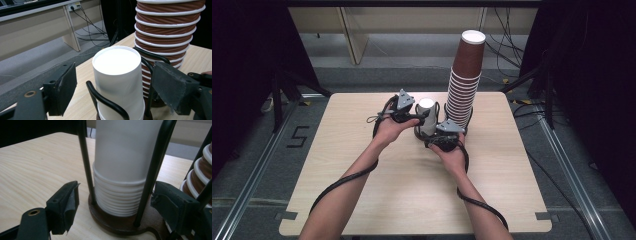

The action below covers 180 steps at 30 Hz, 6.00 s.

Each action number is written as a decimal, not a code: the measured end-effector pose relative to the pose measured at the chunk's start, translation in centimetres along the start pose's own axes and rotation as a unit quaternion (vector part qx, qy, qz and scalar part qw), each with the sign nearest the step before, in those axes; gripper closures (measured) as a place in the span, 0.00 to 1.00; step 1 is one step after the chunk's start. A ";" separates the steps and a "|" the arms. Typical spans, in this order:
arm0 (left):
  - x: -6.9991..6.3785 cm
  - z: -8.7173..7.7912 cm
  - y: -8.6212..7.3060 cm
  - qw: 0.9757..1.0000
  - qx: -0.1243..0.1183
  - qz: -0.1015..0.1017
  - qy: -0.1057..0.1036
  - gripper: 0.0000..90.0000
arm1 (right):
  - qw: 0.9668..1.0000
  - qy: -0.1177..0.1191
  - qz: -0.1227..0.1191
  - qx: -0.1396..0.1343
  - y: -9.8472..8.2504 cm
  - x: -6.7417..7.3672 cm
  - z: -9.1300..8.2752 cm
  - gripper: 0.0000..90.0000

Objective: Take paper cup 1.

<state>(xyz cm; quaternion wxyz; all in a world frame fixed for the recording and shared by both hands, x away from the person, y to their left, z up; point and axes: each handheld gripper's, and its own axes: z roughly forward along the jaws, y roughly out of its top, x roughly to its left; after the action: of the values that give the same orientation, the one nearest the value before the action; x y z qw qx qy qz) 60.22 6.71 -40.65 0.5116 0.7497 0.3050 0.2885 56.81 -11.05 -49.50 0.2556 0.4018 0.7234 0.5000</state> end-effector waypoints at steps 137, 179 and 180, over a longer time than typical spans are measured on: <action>-6.1 -6.8 0.3 0.998 -0.041 -0.030 -0.049 0.37 | 0.996 0.073 -0.042 -0.012 -0.8 -0.7 -10.9 0.18; -10.1 -4.6 -1.3 0.994 -0.032 -0.040 -0.100 0.37 | 0.993 0.086 -0.078 -0.024 -1.1 0.3 -9.4 0.24; -10.1 -4.7 -1.3 0.994 -0.031 -0.040 -0.101 0.37 | 0.992 0.089 -0.082 -0.023 -1.1 0.2 -9.4 0.24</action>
<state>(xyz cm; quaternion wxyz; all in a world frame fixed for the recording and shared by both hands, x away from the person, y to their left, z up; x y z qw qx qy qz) 50.01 2.26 -41.63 0.5739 0.7461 0.2721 0.1997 49.04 -15.93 -47.01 0.2395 0.2891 0.7620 0.5276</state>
